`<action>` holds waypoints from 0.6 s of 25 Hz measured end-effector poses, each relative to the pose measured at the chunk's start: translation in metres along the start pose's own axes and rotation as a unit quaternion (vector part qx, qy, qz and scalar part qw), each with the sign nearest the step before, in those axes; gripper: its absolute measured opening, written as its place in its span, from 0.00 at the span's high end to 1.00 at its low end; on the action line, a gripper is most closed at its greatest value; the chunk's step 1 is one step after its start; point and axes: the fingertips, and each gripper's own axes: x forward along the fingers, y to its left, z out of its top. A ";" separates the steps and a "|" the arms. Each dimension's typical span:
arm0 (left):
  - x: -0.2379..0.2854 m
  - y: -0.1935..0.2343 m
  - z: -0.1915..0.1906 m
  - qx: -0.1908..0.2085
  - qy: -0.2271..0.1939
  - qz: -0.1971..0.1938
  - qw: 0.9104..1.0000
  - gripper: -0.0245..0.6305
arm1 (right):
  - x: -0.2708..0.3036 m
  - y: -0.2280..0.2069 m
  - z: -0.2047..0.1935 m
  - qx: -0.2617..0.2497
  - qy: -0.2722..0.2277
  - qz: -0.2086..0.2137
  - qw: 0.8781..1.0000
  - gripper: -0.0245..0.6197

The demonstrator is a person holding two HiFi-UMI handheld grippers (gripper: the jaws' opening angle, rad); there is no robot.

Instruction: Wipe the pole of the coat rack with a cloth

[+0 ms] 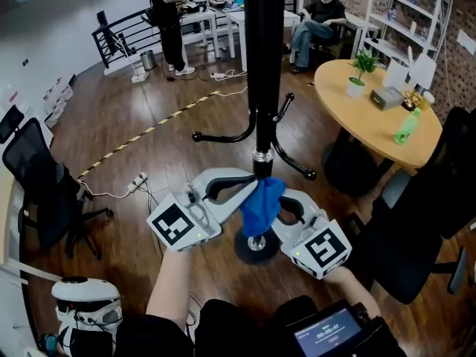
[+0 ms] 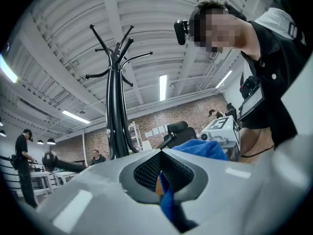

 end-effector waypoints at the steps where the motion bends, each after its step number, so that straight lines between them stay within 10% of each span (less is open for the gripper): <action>1: 0.000 -0.003 -0.022 0.005 0.002 0.003 1.000 0.96 | 0.002 -0.002 -0.021 0.000 -0.002 0.000 1.000 0.89; 15: -0.016 -0.009 -0.162 0.099 -0.054 0.058 0.992 0.96 | 0.020 -0.040 -0.117 -0.119 -0.135 -0.035 0.983 0.89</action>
